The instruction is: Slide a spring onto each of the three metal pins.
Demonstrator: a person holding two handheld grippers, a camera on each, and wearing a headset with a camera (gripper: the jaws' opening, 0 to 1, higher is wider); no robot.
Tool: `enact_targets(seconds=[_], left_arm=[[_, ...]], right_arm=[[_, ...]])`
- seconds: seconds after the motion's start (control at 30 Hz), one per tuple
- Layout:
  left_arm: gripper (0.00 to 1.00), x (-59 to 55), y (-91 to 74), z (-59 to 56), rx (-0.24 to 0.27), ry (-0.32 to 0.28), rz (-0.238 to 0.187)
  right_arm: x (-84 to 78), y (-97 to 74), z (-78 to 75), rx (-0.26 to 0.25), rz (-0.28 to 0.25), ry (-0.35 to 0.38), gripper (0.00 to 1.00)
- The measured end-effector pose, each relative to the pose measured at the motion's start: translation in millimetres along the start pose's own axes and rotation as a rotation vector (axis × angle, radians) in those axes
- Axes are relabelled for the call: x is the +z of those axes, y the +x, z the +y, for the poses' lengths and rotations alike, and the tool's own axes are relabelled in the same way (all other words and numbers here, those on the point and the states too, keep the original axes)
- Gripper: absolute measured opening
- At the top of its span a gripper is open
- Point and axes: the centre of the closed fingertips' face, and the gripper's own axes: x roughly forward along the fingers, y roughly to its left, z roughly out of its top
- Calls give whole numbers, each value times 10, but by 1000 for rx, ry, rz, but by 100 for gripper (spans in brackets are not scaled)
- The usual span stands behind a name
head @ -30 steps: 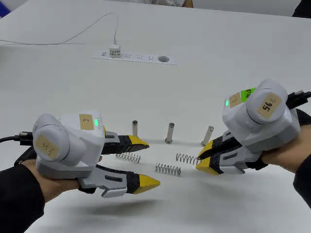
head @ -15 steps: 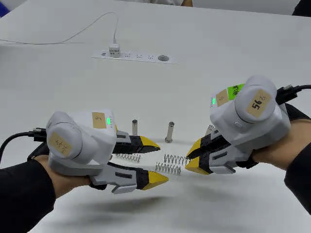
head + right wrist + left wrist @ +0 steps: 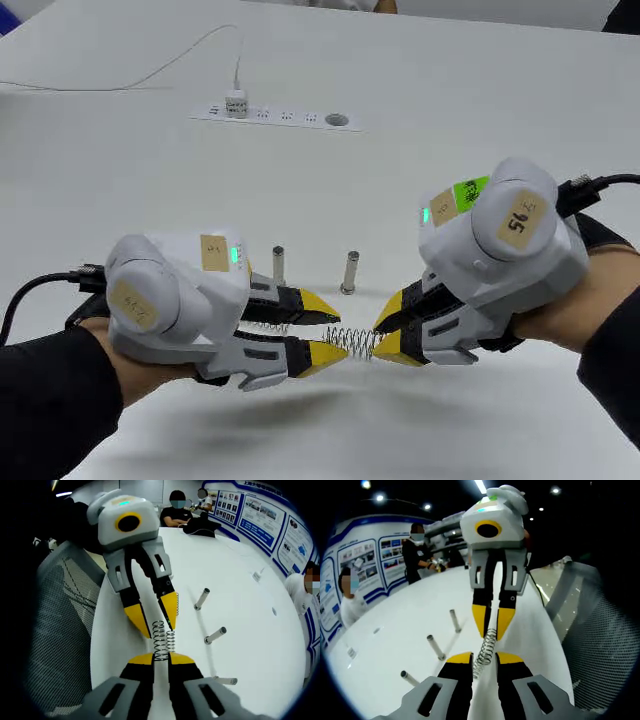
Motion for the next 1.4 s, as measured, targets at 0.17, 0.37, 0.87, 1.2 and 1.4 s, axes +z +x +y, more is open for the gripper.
enact_targets(seconds=[0.17,0.37,0.87,1.2,1.4], left_arm=[[13,-24,22,-24,-5,21,14],[12,-39,28,-32,-6,33,24],[11,-84,29,-59,-18,27,43],[11,-60,37,-74,-23,29,35],[11,-62,42,-78,-25,27,33]], right_arm=[[9,-13,10,3,0,-5,11],[25,-32,29,3,0,-10,11],[315,-152,66,-4,-62,-36,11],[460,-160,87,-5,-92,-53,12],[500,-141,99,-1,-100,-54,12]])
